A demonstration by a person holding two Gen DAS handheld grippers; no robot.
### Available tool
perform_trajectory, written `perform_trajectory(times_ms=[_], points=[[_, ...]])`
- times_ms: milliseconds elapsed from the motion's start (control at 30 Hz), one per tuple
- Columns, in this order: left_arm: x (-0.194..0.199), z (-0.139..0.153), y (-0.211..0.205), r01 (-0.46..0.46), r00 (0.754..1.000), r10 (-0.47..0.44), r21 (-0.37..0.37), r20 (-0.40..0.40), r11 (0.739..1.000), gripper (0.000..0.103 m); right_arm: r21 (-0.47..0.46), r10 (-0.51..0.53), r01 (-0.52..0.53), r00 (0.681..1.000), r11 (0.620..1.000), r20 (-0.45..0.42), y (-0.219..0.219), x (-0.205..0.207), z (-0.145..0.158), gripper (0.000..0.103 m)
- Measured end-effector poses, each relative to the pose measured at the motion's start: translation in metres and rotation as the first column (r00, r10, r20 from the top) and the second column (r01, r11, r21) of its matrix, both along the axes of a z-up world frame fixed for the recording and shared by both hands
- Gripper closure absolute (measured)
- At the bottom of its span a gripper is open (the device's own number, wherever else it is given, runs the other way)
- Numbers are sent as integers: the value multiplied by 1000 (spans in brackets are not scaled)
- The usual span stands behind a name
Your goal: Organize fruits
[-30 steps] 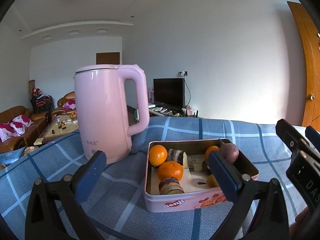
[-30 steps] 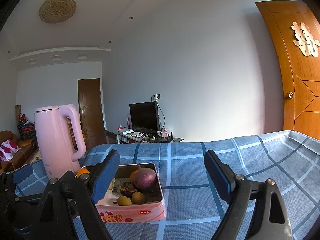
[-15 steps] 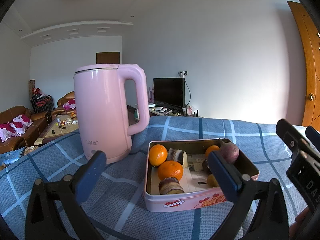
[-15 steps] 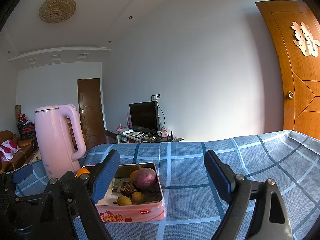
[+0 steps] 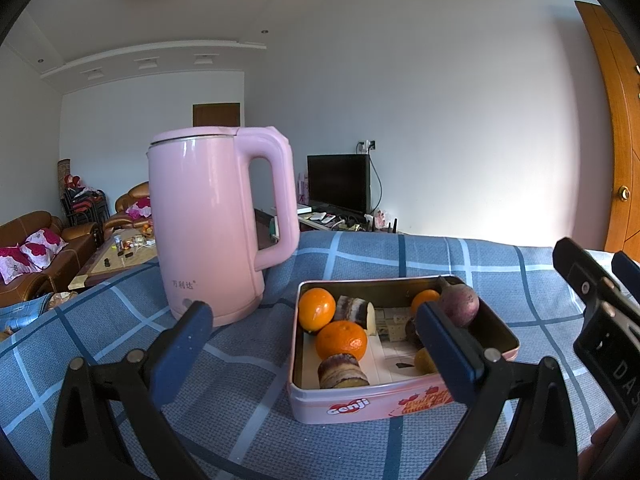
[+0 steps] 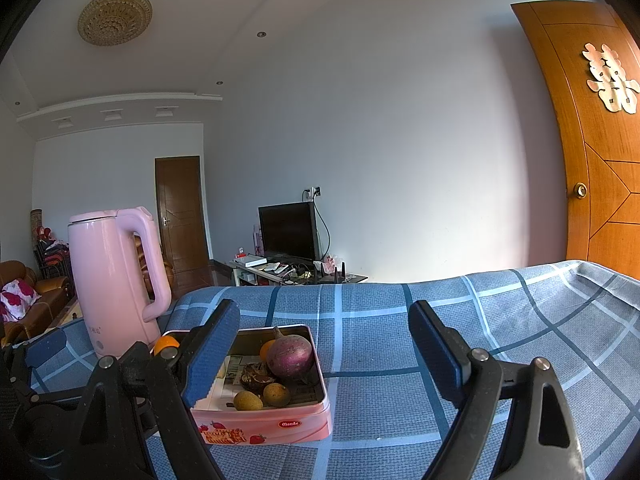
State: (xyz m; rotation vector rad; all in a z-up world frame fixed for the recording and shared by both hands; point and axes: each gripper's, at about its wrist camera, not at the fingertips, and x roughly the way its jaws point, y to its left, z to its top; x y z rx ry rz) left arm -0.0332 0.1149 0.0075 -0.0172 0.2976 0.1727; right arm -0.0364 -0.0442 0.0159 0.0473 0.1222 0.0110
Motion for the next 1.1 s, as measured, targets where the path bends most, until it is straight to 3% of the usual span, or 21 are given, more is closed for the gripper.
perform_trajectory(times_ms=[1100], points=[[-4,-2,2,-10,1000,10,-6,-13,1000,0,0,-2,2,1000,1000,-5,0,0,-1,16]])
